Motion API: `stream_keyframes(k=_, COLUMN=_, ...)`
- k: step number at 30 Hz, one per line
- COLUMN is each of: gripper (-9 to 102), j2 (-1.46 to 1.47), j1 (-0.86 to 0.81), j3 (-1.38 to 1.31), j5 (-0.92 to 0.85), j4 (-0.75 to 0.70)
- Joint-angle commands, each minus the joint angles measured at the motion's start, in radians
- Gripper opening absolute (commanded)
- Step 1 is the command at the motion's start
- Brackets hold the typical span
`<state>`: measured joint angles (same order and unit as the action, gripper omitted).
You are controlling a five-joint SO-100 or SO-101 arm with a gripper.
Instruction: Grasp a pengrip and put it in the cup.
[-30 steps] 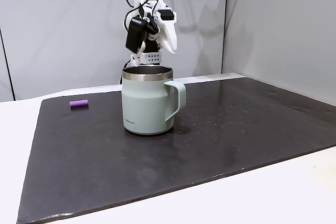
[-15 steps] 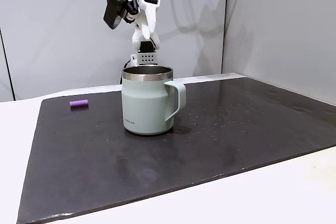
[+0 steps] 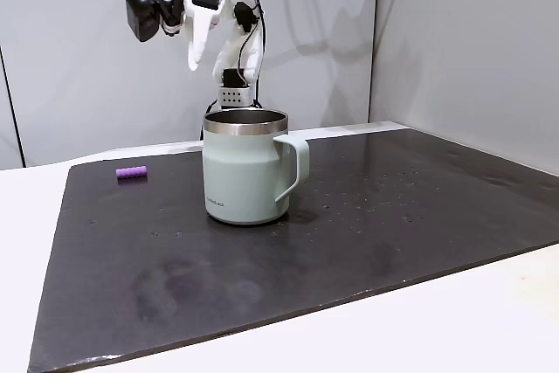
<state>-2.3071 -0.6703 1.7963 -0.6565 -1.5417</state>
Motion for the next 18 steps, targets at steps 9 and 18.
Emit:
stream_keyframes(k=9, gripper=15, j2=0.407, j1=-0.255, j3=-0.239, j5=-0.166, j4=0.091)
stream_keyframes(k=18, gripper=22, j2=0.6, j1=-0.322, j3=-0.318, j5=-0.238, j4=0.123)
